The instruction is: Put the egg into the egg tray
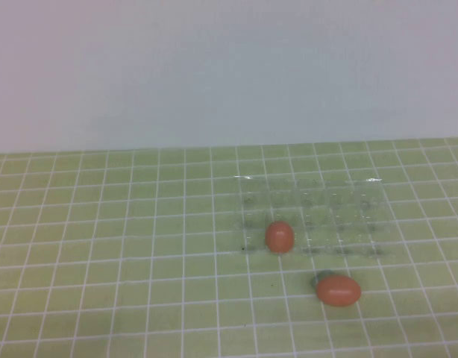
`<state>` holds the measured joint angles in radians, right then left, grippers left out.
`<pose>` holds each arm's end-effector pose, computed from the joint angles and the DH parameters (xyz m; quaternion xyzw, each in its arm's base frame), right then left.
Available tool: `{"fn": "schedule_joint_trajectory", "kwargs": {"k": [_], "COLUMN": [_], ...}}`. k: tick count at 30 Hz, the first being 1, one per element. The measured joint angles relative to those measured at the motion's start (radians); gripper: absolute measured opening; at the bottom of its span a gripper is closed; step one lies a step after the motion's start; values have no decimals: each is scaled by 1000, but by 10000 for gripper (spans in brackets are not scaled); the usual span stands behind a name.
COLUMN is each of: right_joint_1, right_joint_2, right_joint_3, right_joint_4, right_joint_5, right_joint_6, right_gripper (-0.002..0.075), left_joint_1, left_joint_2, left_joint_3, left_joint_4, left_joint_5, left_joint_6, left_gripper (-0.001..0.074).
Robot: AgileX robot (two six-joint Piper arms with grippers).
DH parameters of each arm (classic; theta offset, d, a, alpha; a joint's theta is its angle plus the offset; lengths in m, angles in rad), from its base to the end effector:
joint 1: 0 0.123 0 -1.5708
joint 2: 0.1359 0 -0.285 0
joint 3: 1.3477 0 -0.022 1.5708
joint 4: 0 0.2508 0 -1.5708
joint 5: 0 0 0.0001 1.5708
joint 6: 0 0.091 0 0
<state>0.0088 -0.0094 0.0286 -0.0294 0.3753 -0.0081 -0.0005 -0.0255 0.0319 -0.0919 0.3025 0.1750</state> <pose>0.0527 -0.0005 0.1703 -0.0147 0.8068 -0.0122 0.5905 0.0537 -0.0025 0.1766 0.0428 0.7794 0.0164 0.6248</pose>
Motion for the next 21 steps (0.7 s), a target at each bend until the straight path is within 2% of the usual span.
{"fn": "schedule_joint_trajectory", "kwargs": {"k": [11, 21], "right_joint_1": [0, 0], "right_joint_2": [0, 0], "right_joint_3": [0, 0], "right_joint_4": [-65, -47], "right_joint_5": [0, 0], "right_joint_6": [-15, -16], "right_gripper": [-2, -2], "left_joint_1": [0, 0], "left_joint_2": [0, 0], "left_joint_3": [0, 0], "left_joint_4": [0, 0], "left_joint_5": [0, 0], "left_joint_6": [0, 0], "left_gripper": [0, 0]}}
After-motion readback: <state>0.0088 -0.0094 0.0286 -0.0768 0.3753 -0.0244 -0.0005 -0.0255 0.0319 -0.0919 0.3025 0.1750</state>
